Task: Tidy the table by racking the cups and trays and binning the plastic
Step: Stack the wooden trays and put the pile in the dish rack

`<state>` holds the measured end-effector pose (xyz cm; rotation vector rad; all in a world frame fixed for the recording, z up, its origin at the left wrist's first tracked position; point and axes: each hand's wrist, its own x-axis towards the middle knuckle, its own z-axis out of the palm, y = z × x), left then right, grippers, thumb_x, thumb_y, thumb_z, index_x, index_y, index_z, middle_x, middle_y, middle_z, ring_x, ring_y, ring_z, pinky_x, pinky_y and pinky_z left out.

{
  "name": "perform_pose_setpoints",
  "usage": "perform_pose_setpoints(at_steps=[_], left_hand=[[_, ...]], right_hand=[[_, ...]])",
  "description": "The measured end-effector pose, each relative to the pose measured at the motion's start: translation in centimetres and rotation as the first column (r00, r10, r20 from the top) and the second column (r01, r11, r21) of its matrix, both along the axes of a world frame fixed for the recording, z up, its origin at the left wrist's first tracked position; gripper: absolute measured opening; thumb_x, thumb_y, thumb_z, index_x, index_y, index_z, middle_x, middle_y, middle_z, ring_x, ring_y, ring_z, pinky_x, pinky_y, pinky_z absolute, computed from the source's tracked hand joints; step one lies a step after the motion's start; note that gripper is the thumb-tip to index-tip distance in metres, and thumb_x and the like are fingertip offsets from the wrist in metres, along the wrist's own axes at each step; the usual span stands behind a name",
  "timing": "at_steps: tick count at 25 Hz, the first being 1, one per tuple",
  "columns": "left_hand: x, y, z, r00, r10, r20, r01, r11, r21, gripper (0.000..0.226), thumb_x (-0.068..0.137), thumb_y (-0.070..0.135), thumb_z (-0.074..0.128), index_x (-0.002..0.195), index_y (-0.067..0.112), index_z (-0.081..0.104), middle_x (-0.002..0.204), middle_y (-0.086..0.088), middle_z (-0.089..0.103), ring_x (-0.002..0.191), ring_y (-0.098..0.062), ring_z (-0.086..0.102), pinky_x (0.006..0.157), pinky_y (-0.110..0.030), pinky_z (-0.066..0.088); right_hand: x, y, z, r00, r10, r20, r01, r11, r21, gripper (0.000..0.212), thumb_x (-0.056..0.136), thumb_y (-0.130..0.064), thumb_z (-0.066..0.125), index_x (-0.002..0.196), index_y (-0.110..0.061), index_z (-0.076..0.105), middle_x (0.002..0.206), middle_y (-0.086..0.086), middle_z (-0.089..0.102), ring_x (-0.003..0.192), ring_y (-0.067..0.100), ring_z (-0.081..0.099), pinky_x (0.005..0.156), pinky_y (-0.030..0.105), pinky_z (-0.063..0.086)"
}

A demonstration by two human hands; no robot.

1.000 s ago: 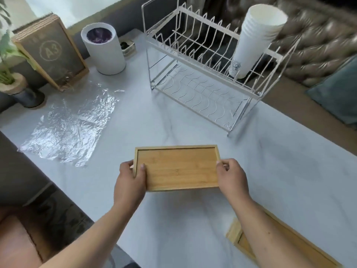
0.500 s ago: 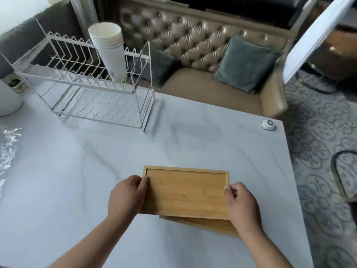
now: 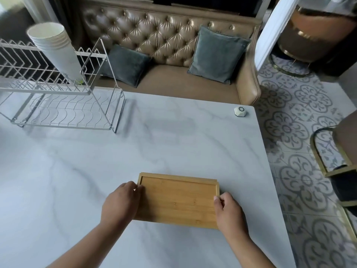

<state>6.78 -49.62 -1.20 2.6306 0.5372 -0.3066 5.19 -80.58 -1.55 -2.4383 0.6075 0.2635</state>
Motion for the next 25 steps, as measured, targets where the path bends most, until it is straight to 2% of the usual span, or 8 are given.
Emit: perform_pose_setpoints(at_steps=[4, 8, 11, 14, 16, 19, 23, 25], left_hand=[[-0.2, -0.5, -0.6, 1.000, 0.020, 0.004, -0.020, 1.000, -0.022, 0.035, 0.107, 0.051, 0.039, 0.089, 0.027, 0.056, 0.092, 0.009, 0.063, 0.080, -0.023, 0.062, 0.064, -0.036, 0.043], [0.1, -0.3, -1.3, 0.999, 0.050, 0.012, -0.050, 0.998, -0.028, 0.037, 0.105, 0.055, 0.036, 0.083, 0.029, 0.051, 0.084, 0.011, 0.059, 0.072, -0.017, 0.058, 0.061, -0.036, 0.040], [0.3, -0.2, -1.9, 0.997, 0.045, -0.062, -0.049, 0.997, -0.056, 0.048, 0.106, 0.058, 0.027, 0.081, 0.026, 0.054, 0.078, 0.008, 0.062, 0.070, -0.014, 0.059, 0.059, -0.036, 0.041], [0.5, 0.1, -2.9, 0.991, 0.037, -0.127, -0.064, 0.975, -0.214, 0.060, 0.107, 0.059, 0.026, 0.072, 0.015, 0.048, 0.069, 0.003, 0.059, 0.065, -0.019, 0.057, 0.060, -0.036, 0.042], [0.8, 0.4, -3.0, 0.961, 0.131, -0.244, -0.227, 0.878, -0.422, 0.054, 0.106, 0.062, 0.034, 0.075, 0.020, 0.051, 0.076, 0.004, 0.059, 0.076, -0.020, 0.058, 0.074, -0.040, 0.046], [1.2, 0.1, -2.3, 0.865, 0.201, -0.459, -0.485, 0.570, -0.663, 0.041, 0.092, 0.075, 0.053, 0.108, 0.038, 0.062, 0.111, 0.015, 0.063, 0.111, -0.015, 0.060, 0.100, -0.039, 0.044], [1.9, 0.3, -0.9, 0.869, 0.193, -0.455, -0.490, 0.453, -0.745, 0.060, 0.071, 0.077, 0.071, 0.113, 0.034, 0.073, 0.117, 0.013, 0.072, 0.112, -0.012, 0.064, 0.096, -0.039, 0.047], [2.4, 0.7, 0.1, 0.878, 0.139, -0.458, -0.470, 0.433, -0.769, 0.071, 0.063, 0.075, 0.077, 0.117, 0.028, 0.079, 0.119, 0.005, 0.079, 0.116, -0.019, 0.069, 0.095, -0.041, 0.051]], right_hand=[[-0.1, -0.6, -0.2, 0.999, 0.042, -0.013, -0.042, 0.999, 0.010, 0.029, 0.102, -0.040, 0.052, 0.079, -0.023, 0.045, 0.066, -0.004, 0.061, 0.062, 0.020, 0.060, 0.053, 0.031, 0.041], [1.0, -0.7, 0.0, 0.999, 0.051, 0.005, -0.051, 0.999, -0.012, 0.029, 0.102, -0.040, 0.052, 0.081, -0.020, 0.048, 0.068, -0.003, 0.061, 0.065, 0.023, 0.059, 0.053, 0.032, 0.041], [1.6, -0.4, -0.1, 0.998, 0.050, -0.030, -0.050, 0.999, 0.000, 0.027, 0.103, -0.042, 0.049, 0.087, -0.020, 0.050, 0.070, -0.004, 0.062, 0.067, 0.023, 0.060, 0.051, 0.030, 0.037], [2.1, -0.1, -0.8, 0.988, 0.015, -0.151, 0.000, 0.995, 0.102, 0.036, 0.106, -0.044, 0.040, 0.082, -0.019, 0.049, 0.071, -0.001, 0.058, 0.065, 0.021, 0.055, 0.059, 0.033, 0.040], [2.4, 0.0, -1.2, 0.967, -0.035, -0.254, 0.086, 0.978, 0.193, 0.039, 0.106, -0.047, 0.036, 0.087, -0.018, 0.055, 0.082, 0.002, 0.061, 0.077, 0.025, 0.058, 0.070, 0.034, 0.043], [2.5, 0.3, -1.6, 0.930, 0.013, -0.366, 0.053, 0.984, 0.169, 0.043, 0.105, -0.055, 0.032, 0.099, -0.018, 0.052, 0.106, 0.011, 0.065, 0.099, 0.032, 0.061, 0.076, 0.034, 0.040], [2.5, 0.6, -1.8, 0.922, 0.025, -0.387, 0.053, 0.980, 0.191, 0.045, 0.106, -0.055, 0.029, 0.106, -0.015, 0.051, 0.129, 0.018, 0.064, 0.117, 0.035, 0.061, 0.084, 0.035, 0.043], [2.4, 0.4, -1.7, 0.927, -0.008, -0.375, 0.103, 0.967, 0.234, 0.053, 0.106, -0.056, 0.030, 0.125, -0.013, 0.056, 0.138, 0.017, 0.060, 0.125, 0.035, 0.057, 0.089, 0.034, 0.041]])
